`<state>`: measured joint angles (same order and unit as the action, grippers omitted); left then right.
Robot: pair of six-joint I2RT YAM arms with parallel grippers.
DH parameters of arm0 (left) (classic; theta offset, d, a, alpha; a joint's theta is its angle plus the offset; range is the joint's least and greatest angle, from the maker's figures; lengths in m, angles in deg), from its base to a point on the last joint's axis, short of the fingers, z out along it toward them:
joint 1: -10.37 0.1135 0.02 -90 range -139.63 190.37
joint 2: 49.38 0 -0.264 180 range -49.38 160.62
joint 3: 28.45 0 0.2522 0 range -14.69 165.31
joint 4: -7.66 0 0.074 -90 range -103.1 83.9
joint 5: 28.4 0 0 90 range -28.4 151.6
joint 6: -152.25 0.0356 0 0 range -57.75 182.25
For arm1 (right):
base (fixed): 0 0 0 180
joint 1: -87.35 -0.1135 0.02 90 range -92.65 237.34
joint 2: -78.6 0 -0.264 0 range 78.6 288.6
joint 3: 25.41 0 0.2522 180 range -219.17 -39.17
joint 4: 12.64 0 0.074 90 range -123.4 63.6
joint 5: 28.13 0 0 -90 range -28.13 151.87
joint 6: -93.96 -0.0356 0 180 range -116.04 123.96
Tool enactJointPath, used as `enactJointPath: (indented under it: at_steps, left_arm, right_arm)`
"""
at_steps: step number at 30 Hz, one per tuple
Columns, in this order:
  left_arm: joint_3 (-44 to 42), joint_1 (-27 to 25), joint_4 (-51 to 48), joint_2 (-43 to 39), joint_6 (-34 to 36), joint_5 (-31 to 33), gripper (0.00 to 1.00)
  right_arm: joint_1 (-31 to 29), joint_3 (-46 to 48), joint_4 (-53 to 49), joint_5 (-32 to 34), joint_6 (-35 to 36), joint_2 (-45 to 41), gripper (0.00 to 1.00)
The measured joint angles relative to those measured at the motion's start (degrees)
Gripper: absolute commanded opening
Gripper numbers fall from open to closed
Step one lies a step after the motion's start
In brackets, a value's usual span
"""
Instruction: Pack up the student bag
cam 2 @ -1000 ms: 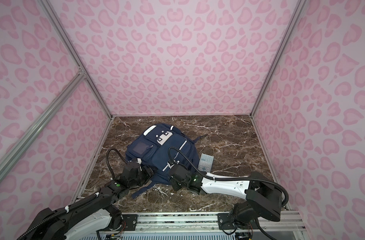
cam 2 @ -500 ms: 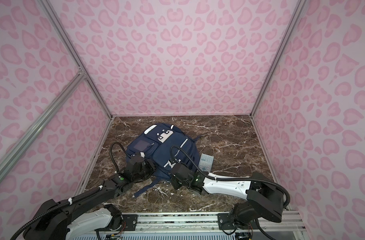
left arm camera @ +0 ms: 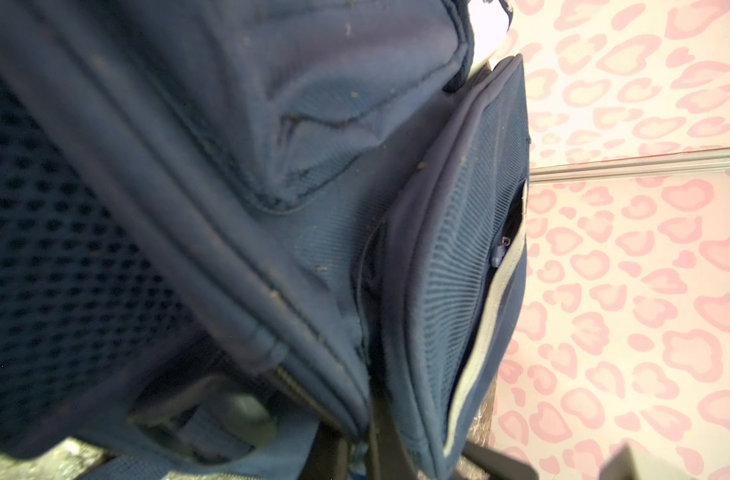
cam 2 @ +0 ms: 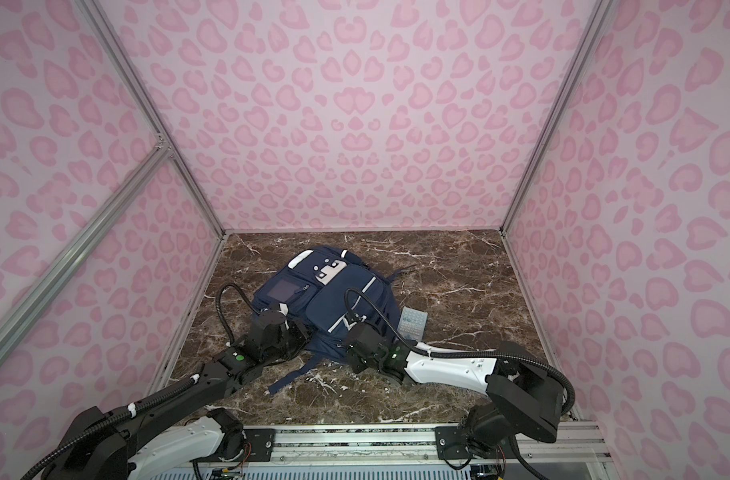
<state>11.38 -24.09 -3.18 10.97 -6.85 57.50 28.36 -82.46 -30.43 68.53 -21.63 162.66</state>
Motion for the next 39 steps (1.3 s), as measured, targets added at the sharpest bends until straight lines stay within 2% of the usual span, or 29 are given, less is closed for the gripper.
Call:
enactJointPath:
  at_steps: [14,18,22,24,26,32,34,35,36,37,38,39]
  left_arm:
    - [-0.55,-0.02,0.39,1.38,-0.04,-0.57,0.16]
    - [-0.55,-0.02,0.2,1.36,-0.02,-0.13,0.19]
    - [-0.83,-0.02,0.15,1.07,0.04,0.24,0.34]
    - [-0.85,-0.07,0.04,0.7,0.24,0.26,0.45]
    - [-0.9,-0.07,-0.24,0.2,0.42,0.57,0.5]
    - [-1.05,-1.6,-0.24,-0.55,0.66,1.55,0.57]
    - [-0.98,-2.82,-0.24,-0.17,0.59,2.58,0.54]
    - [-0.76,-3.52,-0.28,0.31,0.52,3.45,0.46]
    - [-0.5,-4.04,-0.28,0.85,0.52,4.09,0.34]
    - [-0.2,-4.42,-0.28,1.55,0.55,4.44,0.21]
    - [0.07,-4.66,-0.28,2.29,0.39,4.57,0.15]
    - [0.2,-4.72,-0.22,2.82,0.39,4.74,0.11]
  right_arm:
    - [-0.39,-0.37,8.94,-7.1,3.3,8.33,0.44]
    - [0.0,-1.75,10.6,-9.33,5.49,10.16,0.21]
    - [0.11,-2.56,11.13,-11.19,6.88,9.88,0.06]
    - [-0.37,-2.6,10.88,-11.1,7.39,8.72,0.02]
    - [-1.03,-3.1,9.46,-10.47,7.87,7.5,0.0]
    - [-3.5,-6.73,3.21,-7.82,8.81,5.66,0.0]
    - [-4.44,-8.66,0.9,-7.48,9.25,5.86,0.0]
    - [-4.94,-9.38,-0.11,-7.28,9.33,6.05,0.02]
    - [-5.25,-9.86,-0.87,-7.1,9.51,6.29,0.07]
    - [-5.53,-10.45,-1.86,-6.93,9.6,6.73,0.16]
    - [-5.68,-10.73,-2.14,-6.93,9.68,7.21,0.24]
    - [-5.73,-10.82,-2.27,-7.37,9.66,7.56,0.27]
